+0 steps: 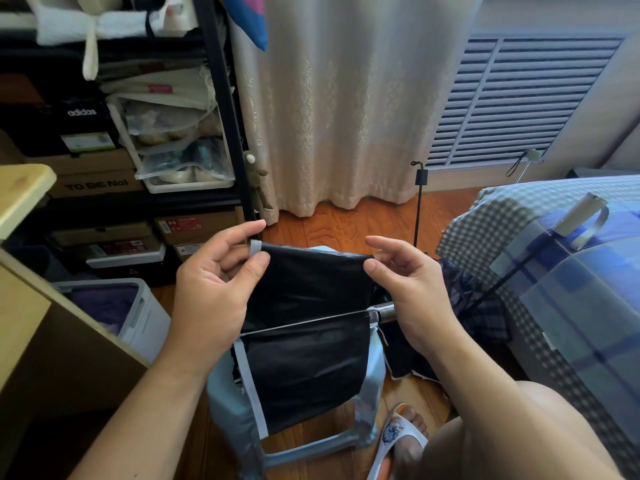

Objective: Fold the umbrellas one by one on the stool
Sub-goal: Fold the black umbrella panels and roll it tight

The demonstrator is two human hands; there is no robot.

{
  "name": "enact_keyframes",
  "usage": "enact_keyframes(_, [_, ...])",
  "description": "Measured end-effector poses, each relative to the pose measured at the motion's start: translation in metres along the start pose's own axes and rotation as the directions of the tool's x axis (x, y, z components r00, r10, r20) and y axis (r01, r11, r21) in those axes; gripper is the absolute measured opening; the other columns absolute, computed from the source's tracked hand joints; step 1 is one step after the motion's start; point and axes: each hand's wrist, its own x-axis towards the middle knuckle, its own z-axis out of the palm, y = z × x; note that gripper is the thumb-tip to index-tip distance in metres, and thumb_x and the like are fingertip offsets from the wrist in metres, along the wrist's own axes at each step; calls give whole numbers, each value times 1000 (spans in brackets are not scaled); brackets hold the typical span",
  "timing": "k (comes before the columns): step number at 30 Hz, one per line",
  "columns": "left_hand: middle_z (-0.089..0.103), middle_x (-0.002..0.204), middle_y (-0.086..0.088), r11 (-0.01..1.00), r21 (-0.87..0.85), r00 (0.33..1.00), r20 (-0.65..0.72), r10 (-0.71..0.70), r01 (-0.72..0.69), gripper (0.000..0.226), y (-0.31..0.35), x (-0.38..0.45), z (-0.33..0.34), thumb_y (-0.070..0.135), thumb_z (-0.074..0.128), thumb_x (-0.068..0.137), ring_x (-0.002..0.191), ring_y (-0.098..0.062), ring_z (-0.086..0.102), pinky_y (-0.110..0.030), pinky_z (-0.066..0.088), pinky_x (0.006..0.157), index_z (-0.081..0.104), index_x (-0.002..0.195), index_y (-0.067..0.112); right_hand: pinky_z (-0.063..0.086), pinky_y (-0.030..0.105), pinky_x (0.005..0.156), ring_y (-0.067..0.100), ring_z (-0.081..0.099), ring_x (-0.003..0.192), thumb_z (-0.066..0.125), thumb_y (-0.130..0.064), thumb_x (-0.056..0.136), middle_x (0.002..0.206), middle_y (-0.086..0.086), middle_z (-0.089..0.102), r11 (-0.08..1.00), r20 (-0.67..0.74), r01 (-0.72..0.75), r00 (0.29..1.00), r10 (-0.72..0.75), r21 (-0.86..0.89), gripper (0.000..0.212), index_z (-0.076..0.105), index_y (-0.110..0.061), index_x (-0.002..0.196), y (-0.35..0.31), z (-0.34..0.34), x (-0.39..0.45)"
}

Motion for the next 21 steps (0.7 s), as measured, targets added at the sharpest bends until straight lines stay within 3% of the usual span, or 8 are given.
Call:
enact_keyframes(4, [78, 103, 5, 1000, 7, 1000, 11, 5, -5, 38, 1, 0, 0, 3, 63, 94, 103, -14, 73, -23, 59, 86, 67, 122, 29, 57, 35, 88, 21, 67, 90, 72, -3, 91, 89, 5, 67, 999, 9, -37, 999, 37, 35, 25, 77, -18, 111, 0, -5, 3])
enact_keyframes(7, [78, 103, 4, 1000, 5, 1000, 12, -4, 4, 39, 1, 0, -1, 2, 63, 94, 103, -16, 73, -26, 59, 87, 67, 122, 30, 56, 38, 96, 24, 67, 106, 77, -9, 89, 109, 8, 65, 993, 112, -18, 993, 31, -116, 32, 76, -28, 115, 2, -7, 5])
enact_keyframes(9, [78, 103, 3, 1000, 8, 1000, 12, -4, 4, 39, 2, -1, -1, 4, 64, 94, 104, -16, 73, -28, 60, 88, 67, 123, 30, 56, 34, 93, 20, 67, 110, 77, -6, 89, 114, 4, 65, 989, 132, 18, 991, 1, -144, 24, 79, -22, 106, 2, -6, 6])
enact_keyframes(12, [78, 103, 2, 1000, 0, 1000, 8, -3, 3, 38, 2, 0, 0, 5, 64, 94, 103, -16, 73, -32, 61, 88, 67, 123, 30, 56, 30, 84, 20, 70, 96, 73, 0, 90, 101, 6, 73, 997, 90, 24, 996, -17, -78, 18, 79, -17, 88, 0, -6, 9])
enact_keyframes(16, [77, 104, 0, 998, 59, 999, -40, 30, -28, 37, -3, 4, -1, 8, 67, 93, 104, -17, 73, -39, 60, 94, 67, 124, 29, 58, 32, 79, 24, 73, 88, 71, -4, 92, 93, 12, 77, 999, 54, -34, 998, 34, -14, 12, 78, -14, 89, 2, -4, 12])
enact_keyframes(20, [63, 116, 4, 937, 324, 978, -114, 177, -132, 40, -13, 21, -3, 21, 74, 93, 112, -13, 62, -35, 51, 103, 62, 130, 33, 57, 31, 76, 21, 72, 84, 71, -6, 93, 89, 10, 76, 999, 42, -49, 998, 49, -18, 14, 78, -16, 86, 2, 2, 25])
enact_keyframes(21, [59, 122, 4, 936, 340, 988, -90, 129, -91, 50, -16, 31, -5, 28, 76, 91, 116, -11, 59, -32, 48, 106, 57, 136, 35, 56, 32, 77, 20, 70, 83, 71, -6, 93, 87, 7, 75, 998, 57, -56, 997, 57, -18, 19, 78, -19, 83, 2, 3, 32])
